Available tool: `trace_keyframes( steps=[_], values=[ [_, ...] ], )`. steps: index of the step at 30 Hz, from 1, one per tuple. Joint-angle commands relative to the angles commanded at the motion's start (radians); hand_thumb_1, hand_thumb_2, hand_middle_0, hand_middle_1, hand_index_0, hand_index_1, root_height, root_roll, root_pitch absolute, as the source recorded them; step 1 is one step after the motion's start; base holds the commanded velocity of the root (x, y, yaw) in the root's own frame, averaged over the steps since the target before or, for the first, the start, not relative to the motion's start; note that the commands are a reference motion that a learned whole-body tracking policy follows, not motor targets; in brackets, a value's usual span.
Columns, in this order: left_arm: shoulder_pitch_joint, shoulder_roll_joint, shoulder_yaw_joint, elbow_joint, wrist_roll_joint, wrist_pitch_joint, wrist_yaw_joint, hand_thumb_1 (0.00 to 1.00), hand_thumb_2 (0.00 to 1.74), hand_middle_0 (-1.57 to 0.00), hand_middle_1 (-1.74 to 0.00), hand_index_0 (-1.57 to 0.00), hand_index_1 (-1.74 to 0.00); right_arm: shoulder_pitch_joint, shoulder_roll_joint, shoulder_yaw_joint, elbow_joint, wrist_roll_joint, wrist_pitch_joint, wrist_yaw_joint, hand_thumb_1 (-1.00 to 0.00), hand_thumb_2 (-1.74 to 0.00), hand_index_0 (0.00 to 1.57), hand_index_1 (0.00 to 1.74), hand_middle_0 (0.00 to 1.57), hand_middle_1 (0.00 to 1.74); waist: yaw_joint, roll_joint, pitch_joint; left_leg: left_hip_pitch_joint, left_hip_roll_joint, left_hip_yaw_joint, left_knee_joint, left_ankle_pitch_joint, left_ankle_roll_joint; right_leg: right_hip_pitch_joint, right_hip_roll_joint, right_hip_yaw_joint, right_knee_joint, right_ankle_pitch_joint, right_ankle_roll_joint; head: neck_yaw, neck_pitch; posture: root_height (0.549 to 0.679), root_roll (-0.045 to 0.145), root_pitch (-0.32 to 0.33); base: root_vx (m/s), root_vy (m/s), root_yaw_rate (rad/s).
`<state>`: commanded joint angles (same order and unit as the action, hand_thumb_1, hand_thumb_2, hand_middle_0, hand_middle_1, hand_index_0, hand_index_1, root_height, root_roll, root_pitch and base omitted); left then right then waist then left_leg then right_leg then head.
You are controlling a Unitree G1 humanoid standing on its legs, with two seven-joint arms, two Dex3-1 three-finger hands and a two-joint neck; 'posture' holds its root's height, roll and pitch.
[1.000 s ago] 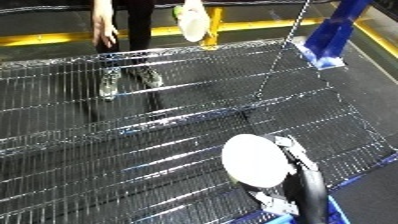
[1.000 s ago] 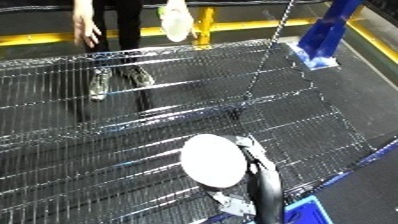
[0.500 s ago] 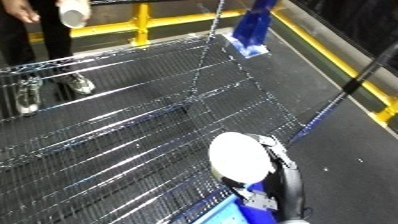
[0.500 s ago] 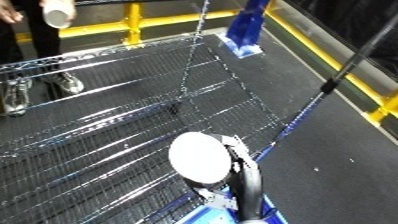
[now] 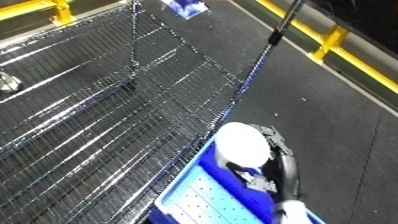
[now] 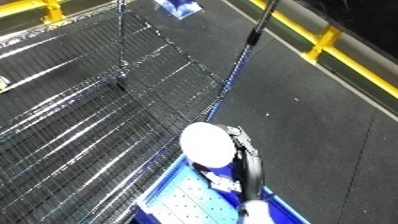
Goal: Pick up the object and place it into the box
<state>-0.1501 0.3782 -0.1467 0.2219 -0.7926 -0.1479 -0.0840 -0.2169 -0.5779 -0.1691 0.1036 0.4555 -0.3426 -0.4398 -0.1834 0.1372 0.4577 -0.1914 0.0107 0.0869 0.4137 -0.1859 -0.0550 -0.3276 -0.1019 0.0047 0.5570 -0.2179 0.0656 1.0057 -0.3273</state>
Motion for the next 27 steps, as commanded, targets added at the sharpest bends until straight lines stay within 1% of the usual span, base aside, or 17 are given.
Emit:
trace_keyframes(
  steps=[1, 2, 3, 7, 8, 12, 15, 19, 20, 21, 27],
  values=[
    [0.003, -0.007, -0.001, 0.003, 0.000, -0.007, 0.002, 1.00, 1.74, -1.57, -1.74, -1.57, -1.74, 0.024, 0.003, -0.007, 0.009, 0.003, -0.007, 0.002, -0.75, -1.30, 1.18, 1.30, 1.18, 1.30, -0.010, 0.006, -0.001, 0.007, 0.000, 0.007, -0.005, -0.001, -0.0003, 0.002, -0.0011, 0.006, -0.008, 0.002, 0.0016, -0.001, -0.004, 0.666, 0.094, 0.023, -0.018, 0.056, -0.143],
    [0.003, -0.007, -0.001, 0.003, 0.000, -0.007, 0.002, 1.00, 1.74, -1.57, -1.74, -1.57, -1.74, 0.024, 0.003, -0.007, 0.009, 0.003, -0.007, 0.002, -0.75, -1.30, 1.18, 1.30, 1.18, 1.30, -0.010, 0.006, -0.001, 0.007, 0.000, 0.007, -0.005, -0.001, -0.0003, 0.002, -0.0011, 0.006, -0.008, 0.002, 0.0016, -0.001, -0.004, 0.666, 0.094, 0.023, -0.018, 0.056, -0.143],
    [0.004, -0.014, -0.003, 0.006, 0.001, -0.014, 0.005, 1.00, 1.74, -1.57, -1.74, -1.57, -1.74, 0.046, 0.006, -0.014, 0.022, 0.007, -0.014, 0.002, -0.75, -1.30, 1.18, 1.30, 1.18, 1.30, -0.020, 0.010, -0.001, 0.012, 0.000, 0.012, -0.009, -0.002, -0.0003, 0.003, -0.0020, 0.011, -0.013, 0.004, 0.0033, 0.001, -0.006, 0.666, 0.096, 0.024, -0.017, 0.052, -0.127],
    [0.006, -0.022, -0.005, 0.012, 0.000, -0.025, 0.008, 1.00, 1.74, -1.57, -1.74, -1.57, -1.74, 0.078, 0.011, -0.020, 0.050, 0.016, -0.025, 0.000, -0.75, -1.30, 1.18, 1.30, 1.18, 1.30, -0.034, 0.018, 0.001, 0.019, -0.001, 0.019, -0.013, -0.003, 0.0000, 0.003, -0.0022, 0.019, -0.017, 0.005, 0.0051, -0.004, -0.009, 0.667, 0.098, 0.025, -0.007, 0.050, -0.115],
    [0.008, -0.025, -0.005, 0.016, -0.003, -0.031, 0.009, 1.00, 1.74, -1.57, -1.74, -1.57, -1.74, 0.097, 0.014, -0.022, 0.073, 0.025, -0.034, -0.001, -0.75, -1.30, 1.18, 1.30, 1.18, 1.30, -0.043, 0.023, 0.003, 0.024, -0.001, 0.024, -0.015, -0.005, 0.0007, 0.003, -0.0023, 0.023, -0.019, 0.005, 0.0058, -0.009, -0.013, 0.667, 0.099, 0.025, 0.001, 0.041, -0.094],
    [0.009, -0.027, -0.006, 0.018, -0.007, -0.040, 0.009, 1.00, 1.74, -1.57, -1.74, -1.57, -1.74, 0.119, 0.023, -0.030, 0.124, 0.071, -0.058, 0.010, -0.75, -1.30, 1.18, 1.30, 1.18, 1.30, -0.053, 0.032, 0.007, 0.031, -0.002, 0.029, -0.020, -0.005, 0.0013, 0.002, -0.0031, 0.027, -0.024, 0.007, 0.0068, -0.008, -0.008, 0.667, 0.101, 0.026, -0.009, 0.022, -0.047],
    [0.004, -0.027, -0.011, 0.021, -0.011, -0.044, 0.012, 1.00, 1.74, -1.57, -1.74, -1.57, -1.74, 0.125, 0.022, -0.033, 0.166, 0.107, -0.075, 0.028, -0.60, -1.04, 0.94, 1.04, 0.94, 1.04, -0.057, 0.038, 0.009, 0.034, -0.005, 0.029, -0.026, -0.004, 0.0005, 0.002, -0.0034, 0.028, -0.026, 0.007, 0.0065, -0.004, -0.005, 0.667, 0.102, 0.027, -0.013, 0.013, -0.016],
    [-0.004, -0.029, -0.021, 0.028, -0.016, -0.047, 0.014, 1.00, 1.74, -1.57, -1.74, -1.57, -1.74, 0.122, 0.015, -0.032, 0.213, 0.150, -0.089, 0.055, -0.40, -0.70, 0.63, 0.70, 0.63, 0.70, -0.058, 0.046, 0.011, 0.036, -0.008, 0.026, -0.027, -0.002, -0.0025, 0.003, -0.0039, 0.027, -0.025, 0.005, 0.0037, 0.008, -0.007, 0.667, 0.105, 0.026, -0.003, 0.007, 0.010],
    [-0.004, -0.029, -0.021, 0.028, -0.016, -0.047, 0.014, 1.00, 1.74, -1.57, -1.74, -1.57, -1.74, 0.122, 0.015, -0.032, 0.213, 0.150, -0.089, 0.055, -0.40, -0.70, 0.63, 0.70, 0.63, 0.70, -0.058, 0.046, 0.011, 0.036, -0.008, 0.026, -0.027, -0.002, -0.0025, 0.003, -0.0039, 0.027, -0.025, 0.005, 0.0037, 0.008, -0.007, 0.667, 0.105, 0.026, 0.002, 0.002, 0.022],
    [-0.006, -0.030, -0.025, 0.031, -0.018, -0.047, 0.013, 1.00, 1.74, -1.57, -1.74, -1.57, -1.74, 0.121, 0.012, -0.032, 0.235, 0.167, -0.096, 0.069, -0.30, -0.52, 0.47, 0.52, 0.47, 0.52, -0.058, 0.050, 0.011, 0.037, -0.009, 0.024, -0.027, -0.002, -0.0040, 0.004, -0.0046, 0.026, -0.025, 0.004, 0.0027, 0.010, -0.012, 0.667, 0.106, 0.025, 0.008, -0.002, 0.031],
    [-0.005, -0.029, -0.027, 0.028, -0.025, -0.043, 0.013, 1.00, 1.74, -1.57, -1.74, -1.57, -1.74, 0.120, 0.008, -0.035, 0.267, 0.179, -0.106, 0.087, 0.00, 0.00, 0.00, 0.00, 0.00, 0.00, -0.056, 0.058, 0.011, 0.041, -0.012, 0.020, -0.035, 0.004, -0.0058, 0.004, -0.0046, 0.024, -0.023, 0.003, 0.0004, 0.012, -0.019, 0.667, 0.108, 0.024, 0.006, -0.002, 0.027]
  ],
)
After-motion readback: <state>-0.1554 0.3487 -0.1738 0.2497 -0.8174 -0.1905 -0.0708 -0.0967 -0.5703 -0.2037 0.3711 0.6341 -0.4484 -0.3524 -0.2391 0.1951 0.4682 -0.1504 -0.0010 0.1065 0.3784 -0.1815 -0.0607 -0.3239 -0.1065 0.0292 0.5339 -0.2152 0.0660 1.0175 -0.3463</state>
